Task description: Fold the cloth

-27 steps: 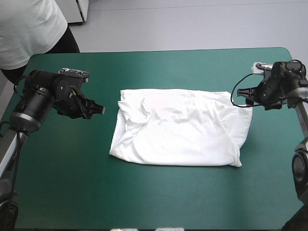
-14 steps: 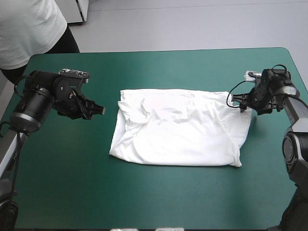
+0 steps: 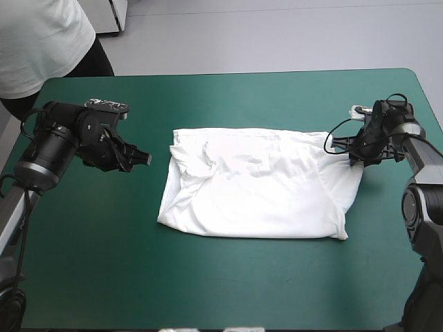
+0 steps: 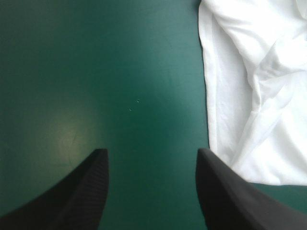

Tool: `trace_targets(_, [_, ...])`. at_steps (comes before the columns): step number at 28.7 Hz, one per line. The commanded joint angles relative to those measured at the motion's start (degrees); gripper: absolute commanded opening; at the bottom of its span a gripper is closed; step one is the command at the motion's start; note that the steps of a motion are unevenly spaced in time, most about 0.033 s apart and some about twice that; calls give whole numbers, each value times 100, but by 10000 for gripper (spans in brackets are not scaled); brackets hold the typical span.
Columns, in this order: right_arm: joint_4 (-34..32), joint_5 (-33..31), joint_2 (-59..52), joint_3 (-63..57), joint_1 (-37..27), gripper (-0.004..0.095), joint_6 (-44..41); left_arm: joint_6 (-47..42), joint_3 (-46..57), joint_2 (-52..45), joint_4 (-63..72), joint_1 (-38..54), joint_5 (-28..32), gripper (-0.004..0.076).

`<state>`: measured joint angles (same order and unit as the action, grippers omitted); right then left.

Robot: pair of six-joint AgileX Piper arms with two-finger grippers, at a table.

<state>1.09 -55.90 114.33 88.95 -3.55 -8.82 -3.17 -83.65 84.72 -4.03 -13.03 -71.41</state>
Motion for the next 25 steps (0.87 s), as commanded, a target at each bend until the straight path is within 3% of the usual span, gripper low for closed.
trace_targets(1, [3, -157, -125, 44, -37, -12, -3, -24, -143, -233, 15, 3, -15, 398])
trace_targets(13, [256, -173, -891, 505, 241, -17, 246, -24, -143, -233, 27, 3, -15, 398])
trace_targets(21, [891, -275, -936, 833, 1266, -17, 353, -24, -143, -233, 38, 3, 15, 398])
trace_targets(25, [914, 50, -842, 833, 1963, -17, 145, -24, -143, -233, 38, 3, 43, 373])
